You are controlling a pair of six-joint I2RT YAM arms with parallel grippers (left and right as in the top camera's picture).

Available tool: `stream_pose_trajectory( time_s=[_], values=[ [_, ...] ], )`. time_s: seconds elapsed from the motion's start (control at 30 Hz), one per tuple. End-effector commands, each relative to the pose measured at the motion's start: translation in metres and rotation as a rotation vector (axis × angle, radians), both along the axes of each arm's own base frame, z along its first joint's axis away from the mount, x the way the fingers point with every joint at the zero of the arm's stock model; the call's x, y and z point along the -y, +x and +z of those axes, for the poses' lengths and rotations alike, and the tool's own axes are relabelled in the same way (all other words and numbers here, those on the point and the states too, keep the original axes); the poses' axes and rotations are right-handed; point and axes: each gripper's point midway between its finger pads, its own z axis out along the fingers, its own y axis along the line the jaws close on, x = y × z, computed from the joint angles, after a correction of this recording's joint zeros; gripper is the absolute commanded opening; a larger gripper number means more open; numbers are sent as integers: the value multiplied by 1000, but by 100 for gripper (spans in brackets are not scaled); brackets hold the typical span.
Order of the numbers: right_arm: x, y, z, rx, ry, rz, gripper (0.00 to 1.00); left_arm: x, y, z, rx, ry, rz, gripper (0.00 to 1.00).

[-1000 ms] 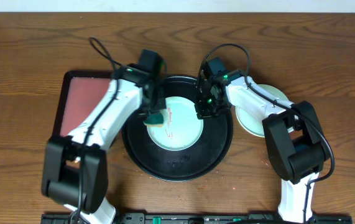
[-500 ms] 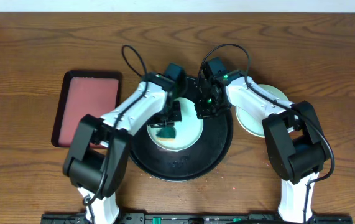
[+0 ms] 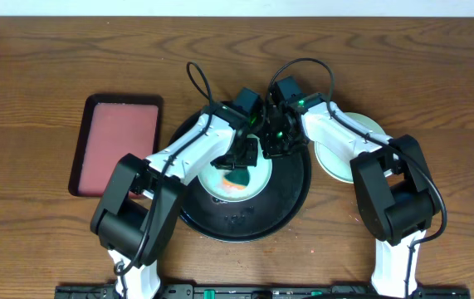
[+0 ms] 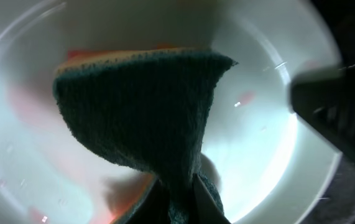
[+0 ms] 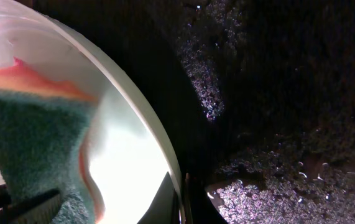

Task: Clean dirty plates on tray and stack at the side
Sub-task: 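Scrub the last pale green plate with the sponge in the left gripper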

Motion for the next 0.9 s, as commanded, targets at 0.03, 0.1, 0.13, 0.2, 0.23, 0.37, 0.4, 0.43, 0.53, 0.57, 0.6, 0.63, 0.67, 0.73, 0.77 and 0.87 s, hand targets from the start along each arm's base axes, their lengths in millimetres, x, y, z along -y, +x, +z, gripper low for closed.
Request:
stream_pose_trajectory(
  time_s=[0.03, 0.1, 0.13, 0.2, 0.23, 0.37, 0.4, 0.43, 0.53, 0.57, 0.6, 0.63, 0.67, 0.73, 0.77, 0.87],
  values=[
    [0, 0, -13, -21, -22, -12, 1, -16, 19, -2, 29, -12, 40, 7],
    [0, 0, -13, -21, -22, -12, 1, -45, 27, -4, 53, 99, 148, 7],
    [0, 1, -13, -20, -21, -12, 1, -58, 29, -4, 62, 152, 193, 7],
    [0, 1, -13, -20, -21, -12, 1, -81, 26, -4, 60, 247, 251, 7],
    [0, 1, -13, -20, -21, -12, 1, -85, 23, -4, 50, 266, 253, 8],
    [0, 1, -13, -20, -21, -12, 1, -82, 7, -4, -15, 263, 220, 7],
    [0, 1, -13, -20, -21, -12, 1, -75, 4, -5, -33, 230, 188, 8],
    [0, 1, -13, -20, -21, -12, 1, -61, -1, -5, -63, 160, 127, 7],
    [0, 1, -13, -20, -21, -12, 1, -4, -20, 5, -144, -169, -119, 7],
    [0, 1, -13, -20, -21, -12, 1, 6, -23, 10, -154, -237, -161, 7],
    [0, 1, -13, -20, -21, -12, 1, 13, -25, 13, -159, -285, -186, 8],
    [0, 1, -13, -20, -21, -12, 1, 15, -25, 14, -156, -294, -188, 7],
    [0, 1, -13, -20, -21, -12, 1, 15, -23, 14, -147, -293, -188, 7],
    [0, 1, -13, -20, -21, -12, 1, 10, -14, 10, -110, -254, -173, 7],
    [0, 0, -13, -21, -22, -12, 1, 3, -8, 7, -94, -202, -131, 7],
    [1, 1, -13, -20, -22, -12, 1, -40, 9, -5, -26, 61, 57, 7]
  ],
)
